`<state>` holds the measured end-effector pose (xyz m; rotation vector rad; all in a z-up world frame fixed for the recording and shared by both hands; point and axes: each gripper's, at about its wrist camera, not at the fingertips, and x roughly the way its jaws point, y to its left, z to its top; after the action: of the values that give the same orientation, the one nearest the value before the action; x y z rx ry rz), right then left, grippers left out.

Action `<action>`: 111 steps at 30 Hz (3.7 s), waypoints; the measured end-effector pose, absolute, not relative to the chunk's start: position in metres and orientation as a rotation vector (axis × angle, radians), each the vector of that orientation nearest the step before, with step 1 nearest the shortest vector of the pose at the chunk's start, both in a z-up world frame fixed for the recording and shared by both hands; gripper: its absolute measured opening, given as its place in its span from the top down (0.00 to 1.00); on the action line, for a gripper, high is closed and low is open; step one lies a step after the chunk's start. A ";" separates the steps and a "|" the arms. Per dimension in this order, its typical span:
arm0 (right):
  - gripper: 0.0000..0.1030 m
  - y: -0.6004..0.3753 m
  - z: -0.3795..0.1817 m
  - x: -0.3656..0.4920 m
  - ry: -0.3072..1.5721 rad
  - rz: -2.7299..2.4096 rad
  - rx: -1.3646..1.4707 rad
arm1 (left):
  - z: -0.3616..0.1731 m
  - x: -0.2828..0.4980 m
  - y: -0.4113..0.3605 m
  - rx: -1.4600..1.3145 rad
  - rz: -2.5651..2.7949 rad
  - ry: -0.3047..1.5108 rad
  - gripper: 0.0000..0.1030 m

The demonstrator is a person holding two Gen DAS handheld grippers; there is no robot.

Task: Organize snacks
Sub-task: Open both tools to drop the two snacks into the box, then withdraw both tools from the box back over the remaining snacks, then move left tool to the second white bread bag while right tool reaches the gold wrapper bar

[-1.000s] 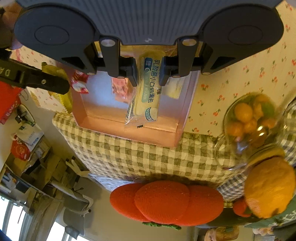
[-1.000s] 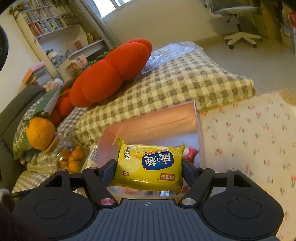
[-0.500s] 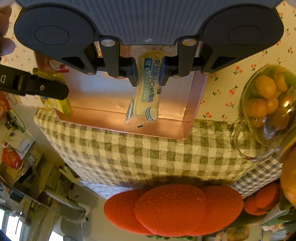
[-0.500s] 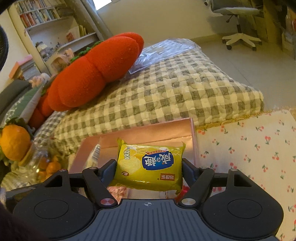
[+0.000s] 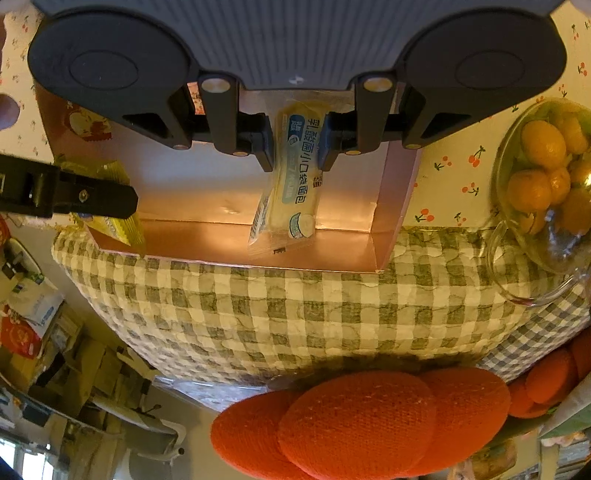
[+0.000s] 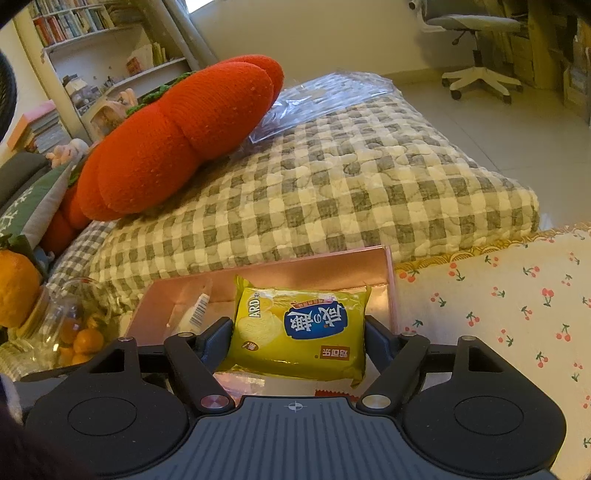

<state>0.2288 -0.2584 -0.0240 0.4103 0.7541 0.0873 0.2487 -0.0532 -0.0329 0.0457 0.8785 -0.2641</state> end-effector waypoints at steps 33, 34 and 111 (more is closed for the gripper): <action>0.12 -0.250 0.027 0.162 0.773 0.086 0.340 | 0.008 0.186 -0.036 0.037 -0.290 0.847 0.12; 0.12 -0.249 0.028 0.158 0.774 0.088 0.339 | 0.010 0.182 -0.034 0.038 -0.289 0.847 0.11; 0.51 -0.184 -0.060 0.034 0.812 0.189 -0.003 | -0.037 0.066 0.097 0.103 -0.352 0.904 0.59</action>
<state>0.0337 -0.1838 -0.0602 -0.0027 0.8118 0.1890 0.0660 0.0973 -0.0367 0.1030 0.9035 -0.3521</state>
